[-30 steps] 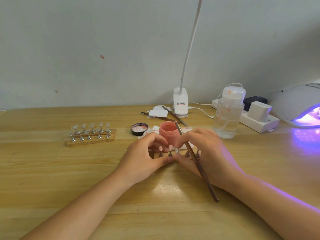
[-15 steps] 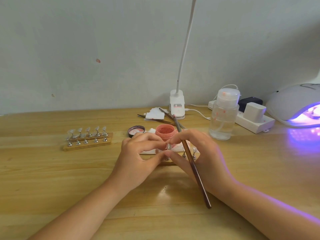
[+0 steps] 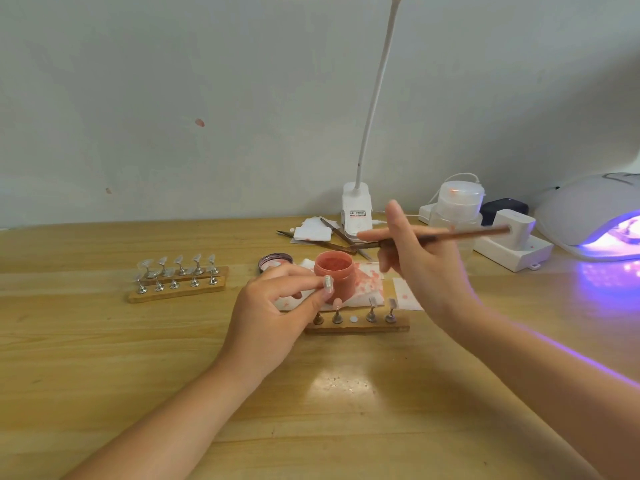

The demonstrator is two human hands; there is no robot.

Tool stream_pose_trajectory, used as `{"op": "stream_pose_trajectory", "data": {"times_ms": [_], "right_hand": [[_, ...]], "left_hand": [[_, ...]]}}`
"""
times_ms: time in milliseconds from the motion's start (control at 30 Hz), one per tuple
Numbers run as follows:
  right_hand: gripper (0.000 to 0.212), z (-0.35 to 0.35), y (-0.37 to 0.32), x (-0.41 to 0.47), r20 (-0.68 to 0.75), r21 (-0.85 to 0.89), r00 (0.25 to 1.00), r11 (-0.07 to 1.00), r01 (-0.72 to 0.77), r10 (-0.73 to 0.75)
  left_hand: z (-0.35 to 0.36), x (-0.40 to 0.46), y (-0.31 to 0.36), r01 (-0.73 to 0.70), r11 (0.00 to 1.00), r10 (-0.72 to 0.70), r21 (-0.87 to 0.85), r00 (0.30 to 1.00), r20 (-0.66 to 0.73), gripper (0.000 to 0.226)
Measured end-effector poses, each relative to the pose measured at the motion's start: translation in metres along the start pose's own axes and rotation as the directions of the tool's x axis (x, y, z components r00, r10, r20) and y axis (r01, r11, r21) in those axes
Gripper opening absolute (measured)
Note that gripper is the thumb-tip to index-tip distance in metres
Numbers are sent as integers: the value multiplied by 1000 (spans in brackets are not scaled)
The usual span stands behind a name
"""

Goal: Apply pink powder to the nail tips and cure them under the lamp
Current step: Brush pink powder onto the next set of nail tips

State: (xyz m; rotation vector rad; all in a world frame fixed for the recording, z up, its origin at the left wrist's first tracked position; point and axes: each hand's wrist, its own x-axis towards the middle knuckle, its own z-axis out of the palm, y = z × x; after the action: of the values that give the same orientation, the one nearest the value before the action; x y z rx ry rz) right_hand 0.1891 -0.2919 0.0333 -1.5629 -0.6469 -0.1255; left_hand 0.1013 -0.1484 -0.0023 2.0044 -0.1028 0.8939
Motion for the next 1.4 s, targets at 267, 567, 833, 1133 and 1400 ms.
{"op": "stream_pose_trajectory", "data": {"times_ms": [267,567,833,1133,1400], "right_hand": [[36,14,1,47,142,-431,988,902,9,58],[44,31,8,49,202,-623,979,770,134,-7],[33,8,4,61,-30,-282,997,956,-74,69],[42,0,16,55,-113,-275,987,951,-143,115],[40,-13,17,56,-152,-260,984,957,-127,89]], "left_hand": [[-2,1,-1,37,999,-37,22,999,-35,27],[-2,2,-1,28,999,-27,19,999,-33,27],[-2,2,-1,30,999,-29,25,999,-30,29],[-2,1,-2,49,999,-49,15,998,-25,29],[-1,2,-4,36,999,-36,10,999,-27,33]]}}
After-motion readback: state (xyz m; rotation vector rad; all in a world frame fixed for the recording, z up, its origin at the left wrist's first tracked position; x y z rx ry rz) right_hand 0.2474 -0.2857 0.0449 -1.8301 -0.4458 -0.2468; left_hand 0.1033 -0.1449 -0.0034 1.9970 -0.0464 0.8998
